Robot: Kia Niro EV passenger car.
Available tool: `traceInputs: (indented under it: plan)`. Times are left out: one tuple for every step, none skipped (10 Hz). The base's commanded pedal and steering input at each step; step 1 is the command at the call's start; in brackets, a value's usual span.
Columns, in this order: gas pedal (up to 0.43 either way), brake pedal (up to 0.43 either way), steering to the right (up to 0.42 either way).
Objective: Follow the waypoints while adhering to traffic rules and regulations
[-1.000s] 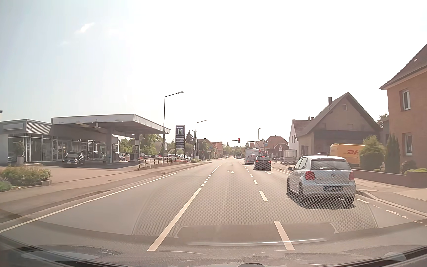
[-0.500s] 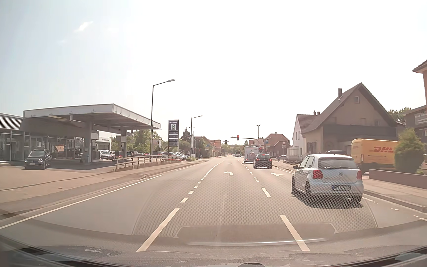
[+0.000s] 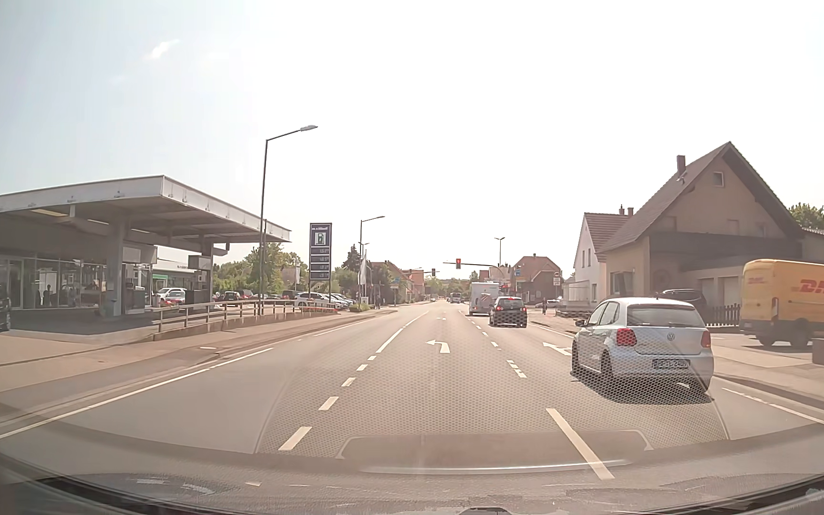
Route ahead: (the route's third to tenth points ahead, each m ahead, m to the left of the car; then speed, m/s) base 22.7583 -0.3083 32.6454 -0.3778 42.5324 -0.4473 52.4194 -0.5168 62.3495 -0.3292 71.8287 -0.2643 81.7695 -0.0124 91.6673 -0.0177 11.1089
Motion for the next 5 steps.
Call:
traceInputs:
  plan:
    - [0.11, 0.0, 0.002]
    - [0.098, 0.0, 0.002]
    - [0.098, 0.0, 0.001]
    - [0.067, 0.0, 0.0]
    - [0.047, 0.0, 0.0]
